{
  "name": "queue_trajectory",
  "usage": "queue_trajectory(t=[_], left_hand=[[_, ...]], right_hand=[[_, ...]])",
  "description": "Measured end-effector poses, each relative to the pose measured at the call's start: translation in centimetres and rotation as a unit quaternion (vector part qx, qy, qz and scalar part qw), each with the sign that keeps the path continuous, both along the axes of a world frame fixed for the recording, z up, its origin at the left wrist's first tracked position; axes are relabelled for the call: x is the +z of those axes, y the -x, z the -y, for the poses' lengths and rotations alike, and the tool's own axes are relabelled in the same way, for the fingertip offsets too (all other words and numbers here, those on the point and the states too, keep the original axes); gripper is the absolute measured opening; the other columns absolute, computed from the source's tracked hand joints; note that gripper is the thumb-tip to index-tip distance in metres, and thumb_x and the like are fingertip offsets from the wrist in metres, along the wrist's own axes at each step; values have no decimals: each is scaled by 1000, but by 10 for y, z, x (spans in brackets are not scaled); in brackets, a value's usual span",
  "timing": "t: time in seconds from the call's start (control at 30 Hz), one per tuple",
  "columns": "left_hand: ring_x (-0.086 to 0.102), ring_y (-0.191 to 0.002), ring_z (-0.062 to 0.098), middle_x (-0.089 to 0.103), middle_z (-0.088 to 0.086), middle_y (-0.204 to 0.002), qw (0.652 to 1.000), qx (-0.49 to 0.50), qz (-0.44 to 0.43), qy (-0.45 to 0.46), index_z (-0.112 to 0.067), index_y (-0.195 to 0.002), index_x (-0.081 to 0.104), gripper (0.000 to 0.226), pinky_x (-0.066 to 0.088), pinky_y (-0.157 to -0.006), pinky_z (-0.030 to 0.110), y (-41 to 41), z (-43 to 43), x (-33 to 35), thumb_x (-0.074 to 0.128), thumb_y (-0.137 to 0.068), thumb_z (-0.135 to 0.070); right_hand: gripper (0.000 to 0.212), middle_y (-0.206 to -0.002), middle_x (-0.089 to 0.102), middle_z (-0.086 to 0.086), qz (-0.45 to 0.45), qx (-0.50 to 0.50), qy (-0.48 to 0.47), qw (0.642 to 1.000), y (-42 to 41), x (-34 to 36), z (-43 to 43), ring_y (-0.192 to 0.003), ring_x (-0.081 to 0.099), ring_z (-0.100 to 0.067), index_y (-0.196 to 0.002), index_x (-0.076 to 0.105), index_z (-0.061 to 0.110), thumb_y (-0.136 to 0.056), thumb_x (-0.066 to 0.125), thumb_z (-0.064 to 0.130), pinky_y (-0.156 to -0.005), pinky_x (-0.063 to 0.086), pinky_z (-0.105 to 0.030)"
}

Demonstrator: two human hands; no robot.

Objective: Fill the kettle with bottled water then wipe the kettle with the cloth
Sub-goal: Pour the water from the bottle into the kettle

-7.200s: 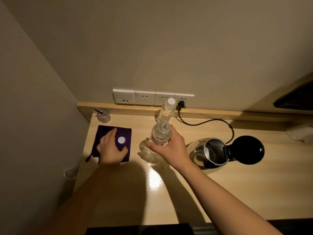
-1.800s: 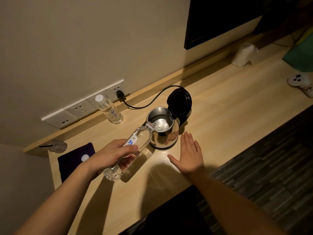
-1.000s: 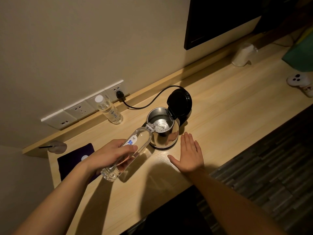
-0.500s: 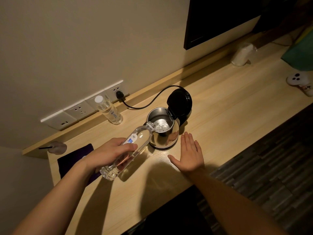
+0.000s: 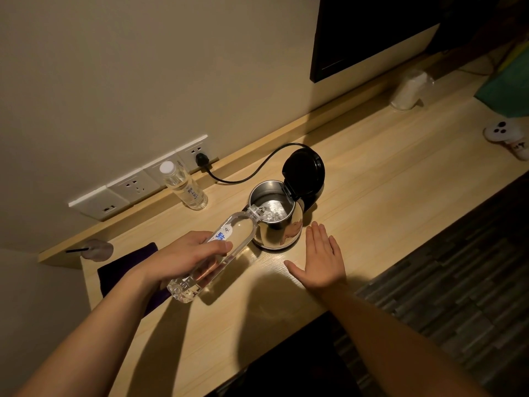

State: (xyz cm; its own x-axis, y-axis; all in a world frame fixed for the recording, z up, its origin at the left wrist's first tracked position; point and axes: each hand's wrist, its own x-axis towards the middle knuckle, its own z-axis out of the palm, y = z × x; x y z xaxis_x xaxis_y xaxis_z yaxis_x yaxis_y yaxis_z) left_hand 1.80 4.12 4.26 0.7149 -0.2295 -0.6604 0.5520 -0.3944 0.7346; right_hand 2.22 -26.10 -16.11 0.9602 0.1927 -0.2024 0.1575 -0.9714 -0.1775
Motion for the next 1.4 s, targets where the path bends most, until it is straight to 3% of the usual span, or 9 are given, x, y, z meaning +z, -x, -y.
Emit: queue_trajectory(t=[0.07,0.23,0.4,0.53,0.77,1.0,1.33,1.4], left_hand=[[68,-75,33,71,35,-98,1000,12,-3,4,11,-112,58,84,53,-71,39,0,0,1,77,-68,-58],[68,-76,36,69,38,-100,1000,11,-5,6,10,-111,59,97,54,-71,41,-1,0,3,82,-59,-68],[68,-80,39,68,40,-106,1000,6,-15,12,11,-115,57,86,53,-78,47,-2,-1,4,80,-70,-59],[70,-74,32,73,30,-95,1000,-12,-10,-6,11,-113,58,90,56,-68,36,-5,-1,5,78,-65,-62],[70,-64,23,76,12,-80,999,-31,8,-24,9,-111,61,105,55,-60,29,-7,-2,6,80,-52,-76],[70,-56,14,76,7,-73,999,-39,10,-27,9,-111,62,106,53,-52,21,-9,-1,9,80,-50,-76],[66,-56,16,73,6,-72,998,-46,15,-41,5,-107,67,106,51,-56,27,-10,-5,8,75,-49,-85],[64,-57,20,73,12,-75,998,-44,20,-44,4,-107,67,105,51,-57,29,-10,-7,7,74,-51,-85]], right_hand=[[110,-174,10,-10,3,-1,-3,1000,0,0,0,-161,5,-23,-164,16,8,-87,32,85,-128,13,-44],[110,-174,9,-11,-2,0,-1,1000,-1,-1,1,-161,4,-23,-164,14,8,-87,31,85,-128,13,-44],[110,-174,3,-9,-8,3,7,1000,-1,1,0,-161,-1,-23,-165,10,9,-88,26,86,-128,8,-43],[110,-174,1,-10,-11,6,7,1000,-1,3,1,-161,-3,-23,-165,7,9,-88,25,86,-129,10,-44],[110,-174,4,-10,-11,3,-1,1000,-1,4,1,-161,0,-23,-165,8,9,-89,28,85,-129,11,-44],[110,-174,2,-10,-14,5,-2,1000,-1,4,1,-161,-2,-23,-165,7,10,-89,25,86,-130,11,-45],[110,-174,0,-9,-13,6,6,1000,0,2,1,-161,-3,-23,-165,5,10,-89,24,86,-130,11,-44],[110,-174,2,-9,-10,3,4,1000,0,2,1,-161,-1,-23,-165,7,10,-89,24,86,-130,12,-45]])
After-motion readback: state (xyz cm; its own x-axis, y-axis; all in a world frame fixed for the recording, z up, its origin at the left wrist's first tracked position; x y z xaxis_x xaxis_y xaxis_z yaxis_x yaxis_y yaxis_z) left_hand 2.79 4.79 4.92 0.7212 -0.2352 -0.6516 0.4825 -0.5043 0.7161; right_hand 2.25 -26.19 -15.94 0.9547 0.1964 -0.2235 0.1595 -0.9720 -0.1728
